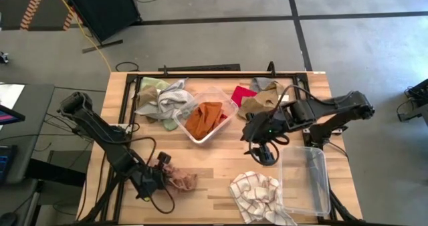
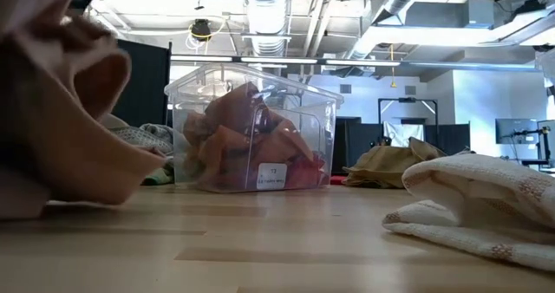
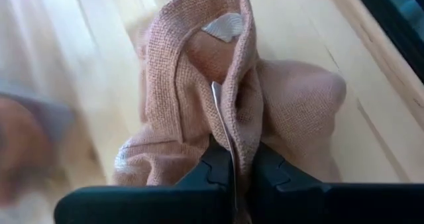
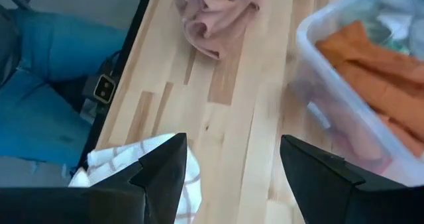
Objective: Sort towels by color in basket
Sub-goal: Put the brown towel into the top transparent bin
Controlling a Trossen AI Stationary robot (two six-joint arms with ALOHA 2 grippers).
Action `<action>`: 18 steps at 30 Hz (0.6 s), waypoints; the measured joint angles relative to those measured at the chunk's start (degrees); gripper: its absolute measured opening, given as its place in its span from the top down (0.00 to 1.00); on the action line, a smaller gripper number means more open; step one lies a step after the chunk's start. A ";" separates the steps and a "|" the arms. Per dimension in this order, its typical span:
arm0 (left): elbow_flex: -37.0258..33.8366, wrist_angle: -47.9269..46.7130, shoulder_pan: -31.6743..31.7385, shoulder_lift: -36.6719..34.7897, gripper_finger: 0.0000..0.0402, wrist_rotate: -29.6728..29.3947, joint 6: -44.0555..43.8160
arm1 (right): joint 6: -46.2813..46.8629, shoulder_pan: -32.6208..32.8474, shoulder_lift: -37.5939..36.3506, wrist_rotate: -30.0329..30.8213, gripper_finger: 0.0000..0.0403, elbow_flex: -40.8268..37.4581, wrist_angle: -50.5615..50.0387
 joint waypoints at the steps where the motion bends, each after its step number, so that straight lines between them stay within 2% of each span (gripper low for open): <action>1: 1.02 -0.61 0.00 0.00 0.97 -0.92 0.96 | 0.67 0.56 0.00 0.15 0.33 0.00 -0.53; 11: 8.53 -2.82 1.02 0.00 0.97 -8.15 10.20 | 9.12 7.98 0.01 6.45 0.33 0.00 -5.25; 18: 11.02 -2.69 4.27 0.00 0.97 -10.46 15.75 | 14.78 14.58 0.00 13.32 0.33 -0.20 -5.02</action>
